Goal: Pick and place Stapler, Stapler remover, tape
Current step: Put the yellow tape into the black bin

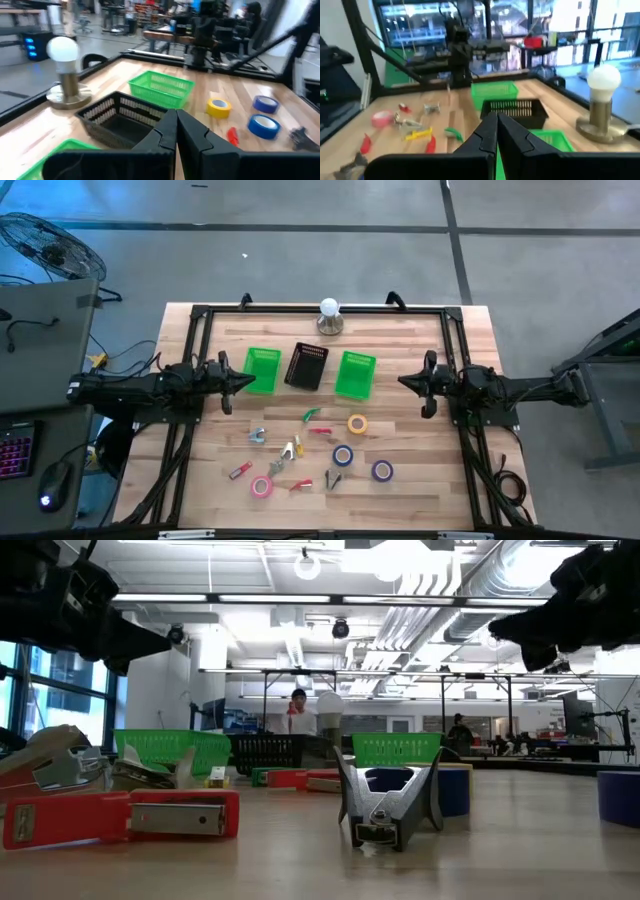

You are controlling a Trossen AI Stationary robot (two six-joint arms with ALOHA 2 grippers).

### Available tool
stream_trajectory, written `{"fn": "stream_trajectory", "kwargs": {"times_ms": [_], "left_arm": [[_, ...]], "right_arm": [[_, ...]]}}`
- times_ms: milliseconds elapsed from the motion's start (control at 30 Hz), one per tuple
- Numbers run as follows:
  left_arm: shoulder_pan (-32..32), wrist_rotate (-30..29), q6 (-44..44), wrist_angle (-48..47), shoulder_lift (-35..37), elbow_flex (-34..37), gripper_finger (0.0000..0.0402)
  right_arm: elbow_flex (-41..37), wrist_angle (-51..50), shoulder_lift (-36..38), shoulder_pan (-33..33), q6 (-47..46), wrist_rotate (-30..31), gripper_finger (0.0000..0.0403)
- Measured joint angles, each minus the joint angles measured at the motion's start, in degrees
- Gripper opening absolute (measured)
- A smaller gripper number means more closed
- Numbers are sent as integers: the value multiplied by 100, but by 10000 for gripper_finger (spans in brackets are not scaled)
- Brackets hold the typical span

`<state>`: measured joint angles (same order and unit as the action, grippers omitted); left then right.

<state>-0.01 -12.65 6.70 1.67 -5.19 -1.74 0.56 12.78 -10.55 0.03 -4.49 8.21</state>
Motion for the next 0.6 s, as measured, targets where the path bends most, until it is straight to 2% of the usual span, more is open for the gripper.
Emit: {"fn": "stream_trajectory", "kwargs": {"times_ms": [133, 333, 467, 600], "left_arm": [[0, -3, 2, -12, 0, -4, 1], [0, 9, 2, -17, 0, -7, 1], [0, 10, 2, -22, 0, -9, 1], [0, 12, 2, -26, 0, -11, 1]], "right_arm": [[89, 342, -1, 1, 156, 249, 24], [803, -62, -216, 106, 653, 205, 89], [1460, -654, -782, 281, 887, 369, 131], [2159, -1364, -1688, 458, 1106, 375, 155]]}}
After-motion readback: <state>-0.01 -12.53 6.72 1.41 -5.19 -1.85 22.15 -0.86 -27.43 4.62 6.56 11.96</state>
